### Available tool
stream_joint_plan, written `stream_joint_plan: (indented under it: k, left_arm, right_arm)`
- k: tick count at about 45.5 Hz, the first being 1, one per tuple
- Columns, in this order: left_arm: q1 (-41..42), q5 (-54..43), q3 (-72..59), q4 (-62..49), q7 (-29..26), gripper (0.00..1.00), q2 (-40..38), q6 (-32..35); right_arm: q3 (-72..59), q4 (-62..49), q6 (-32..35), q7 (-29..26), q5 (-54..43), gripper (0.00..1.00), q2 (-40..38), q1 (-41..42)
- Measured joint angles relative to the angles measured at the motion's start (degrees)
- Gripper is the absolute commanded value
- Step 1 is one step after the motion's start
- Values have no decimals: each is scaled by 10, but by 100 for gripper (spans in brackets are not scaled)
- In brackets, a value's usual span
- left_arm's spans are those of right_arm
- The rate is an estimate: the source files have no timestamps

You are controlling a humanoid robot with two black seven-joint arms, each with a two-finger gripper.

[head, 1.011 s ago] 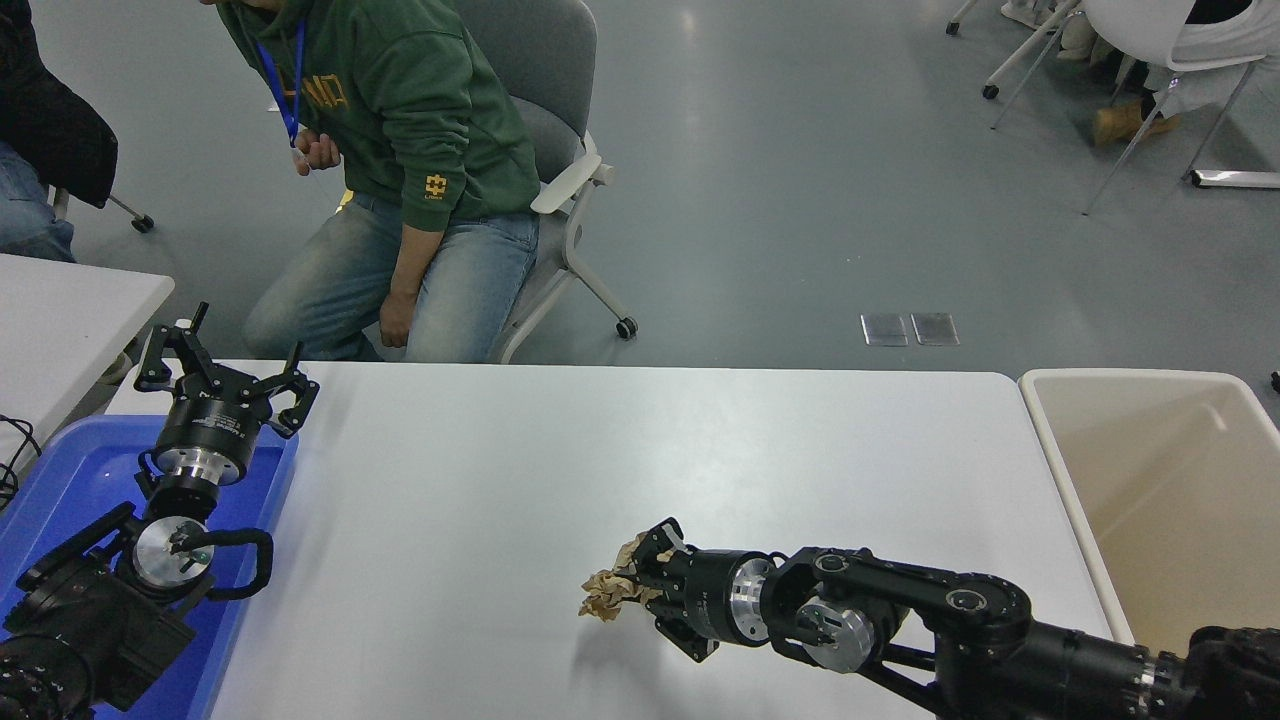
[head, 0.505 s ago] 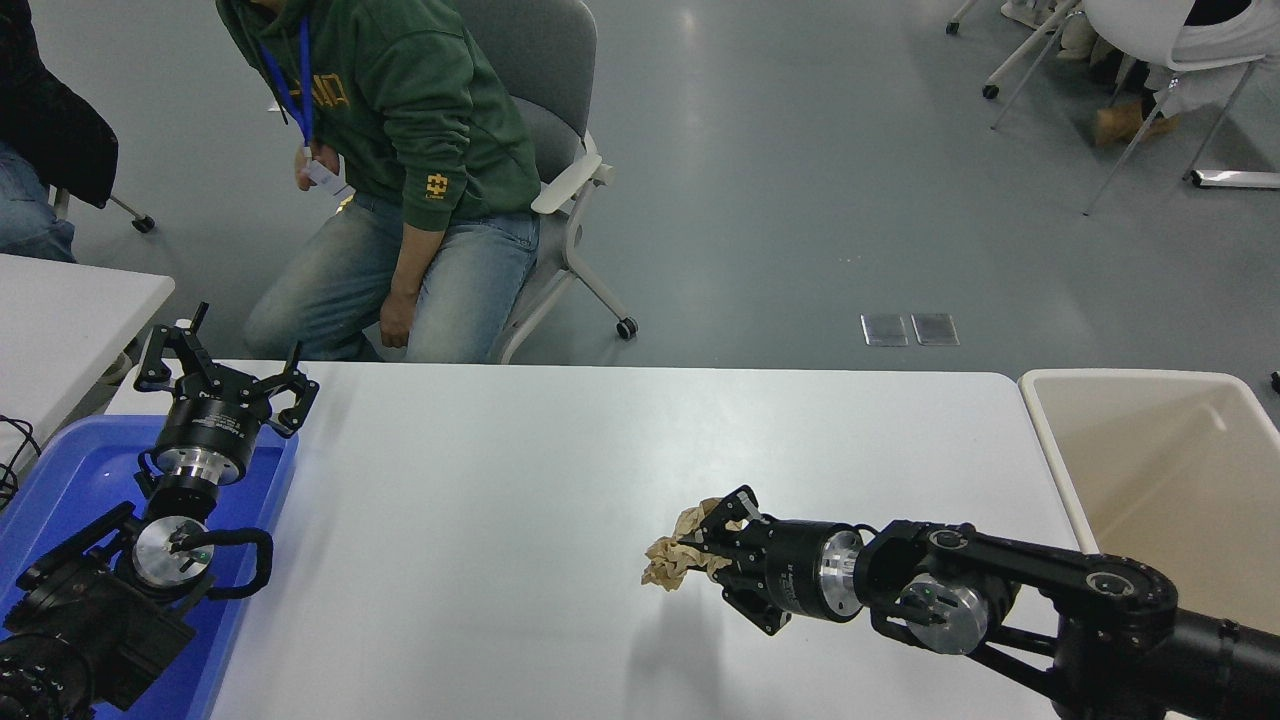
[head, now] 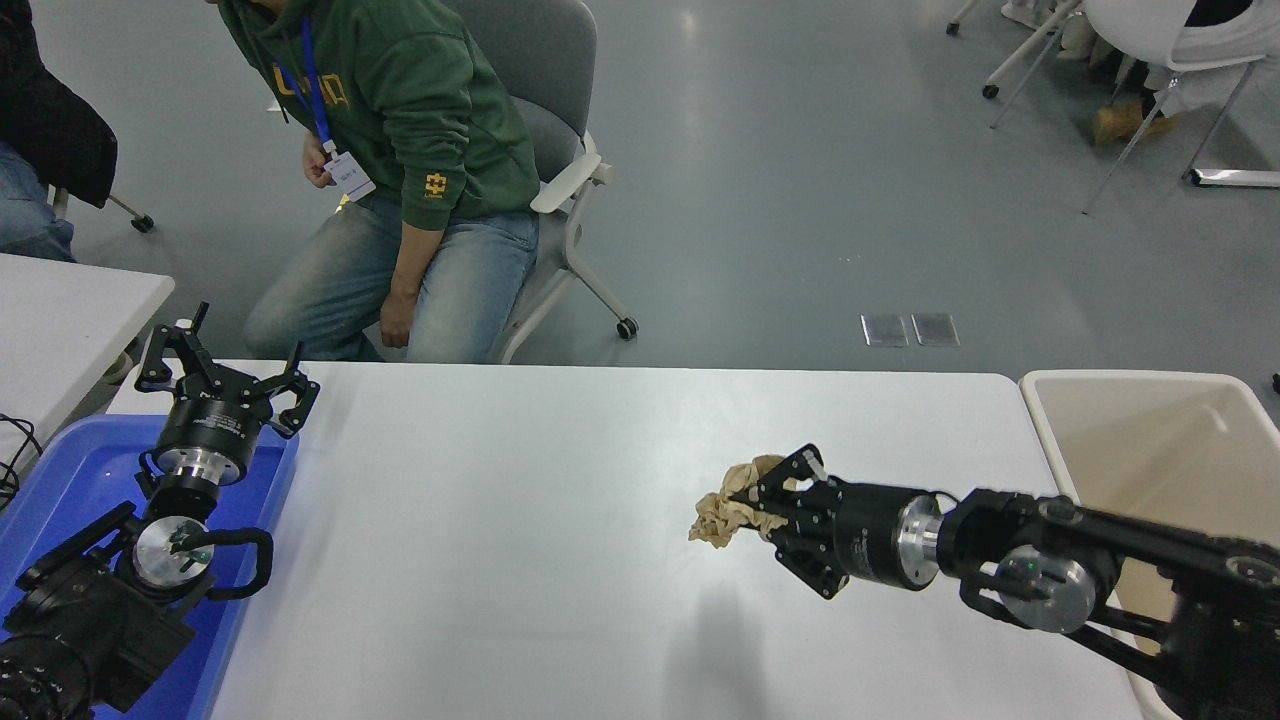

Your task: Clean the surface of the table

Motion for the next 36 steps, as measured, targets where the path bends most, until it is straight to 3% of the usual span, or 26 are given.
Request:
stream_joint_plan:
  k: [23, 36]
  left_arm:
    - [0, 0, 0, 0, 0, 100, 0, 0]
    - [0, 0, 0, 0, 0, 100, 0, 0]
  right_arm:
    - [99, -7, 55, 11, 97, 0, -171, -15]
    - [112, -68, 91, 70, 127, 0, -234, -61]
